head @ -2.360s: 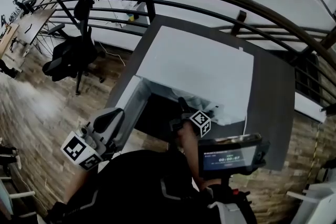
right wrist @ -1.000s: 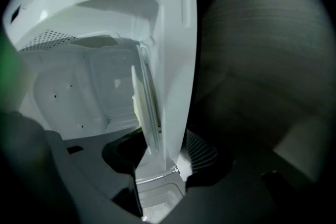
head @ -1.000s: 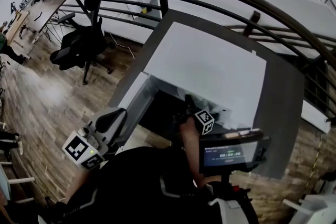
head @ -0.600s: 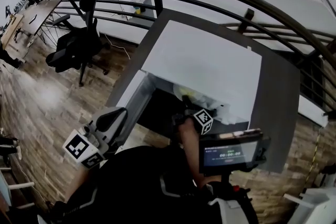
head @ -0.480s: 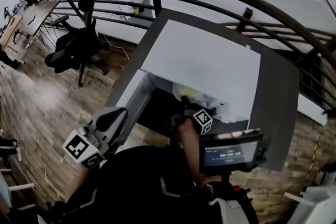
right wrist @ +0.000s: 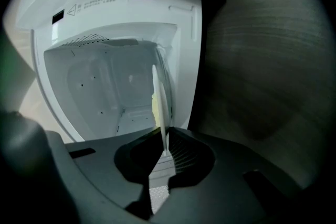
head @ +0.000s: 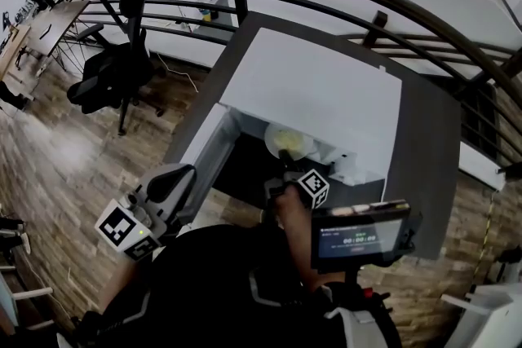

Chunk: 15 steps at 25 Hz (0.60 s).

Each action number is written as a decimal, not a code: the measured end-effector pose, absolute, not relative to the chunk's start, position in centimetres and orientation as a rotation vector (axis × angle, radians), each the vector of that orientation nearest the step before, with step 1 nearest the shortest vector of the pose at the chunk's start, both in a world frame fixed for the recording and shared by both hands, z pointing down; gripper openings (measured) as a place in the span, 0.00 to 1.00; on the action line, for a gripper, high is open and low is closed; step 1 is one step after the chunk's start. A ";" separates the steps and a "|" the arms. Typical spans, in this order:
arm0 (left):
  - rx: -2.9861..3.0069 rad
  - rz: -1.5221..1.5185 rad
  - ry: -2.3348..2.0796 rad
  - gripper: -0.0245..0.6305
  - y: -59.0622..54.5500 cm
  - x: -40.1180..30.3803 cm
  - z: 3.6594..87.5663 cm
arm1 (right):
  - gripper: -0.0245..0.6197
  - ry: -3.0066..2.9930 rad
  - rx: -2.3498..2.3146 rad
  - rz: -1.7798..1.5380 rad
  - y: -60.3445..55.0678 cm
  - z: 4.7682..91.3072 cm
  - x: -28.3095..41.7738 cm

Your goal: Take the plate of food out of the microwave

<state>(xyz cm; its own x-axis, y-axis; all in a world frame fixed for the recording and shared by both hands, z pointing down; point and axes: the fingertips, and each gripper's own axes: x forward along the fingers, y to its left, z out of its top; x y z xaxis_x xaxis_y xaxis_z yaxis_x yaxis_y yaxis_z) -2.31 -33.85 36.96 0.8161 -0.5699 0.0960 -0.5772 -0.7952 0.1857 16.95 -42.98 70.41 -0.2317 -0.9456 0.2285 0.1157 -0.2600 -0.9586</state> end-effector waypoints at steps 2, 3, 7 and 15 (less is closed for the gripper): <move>2.801 0.047 -0.891 0.04 -33.6 -2.4 36.8 | 0.08 1.133 -1.161 -1.622 -42.5 70.1 16.9; 2.802 0.045 -0.891 0.04 -33.4 -2.5 36.8 | 0.08 1.135 -1.159 -1.622 -42.3 70.1 16.9; 2.802 0.039 -0.883 0.04 -32.9 -2.9 37.0 | 0.07 1.152 -1.136 -1.616 -41.6 69.8 16.6; 2.806 0.007 -0.801 0.04 -31.6 -2.4 37.4 | 0.07 1.189 -1.072 -1.632 -39.4 67.5 15.4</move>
<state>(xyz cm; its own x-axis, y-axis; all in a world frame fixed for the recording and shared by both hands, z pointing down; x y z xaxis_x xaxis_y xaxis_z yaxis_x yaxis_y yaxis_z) -2.35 -31.56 37.36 0.8512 -0.5208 0.0655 -0.5219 -0.8264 0.2116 15.37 -39.37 67.53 -0.2919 -0.9427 0.1614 0.1349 -0.2076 -0.9689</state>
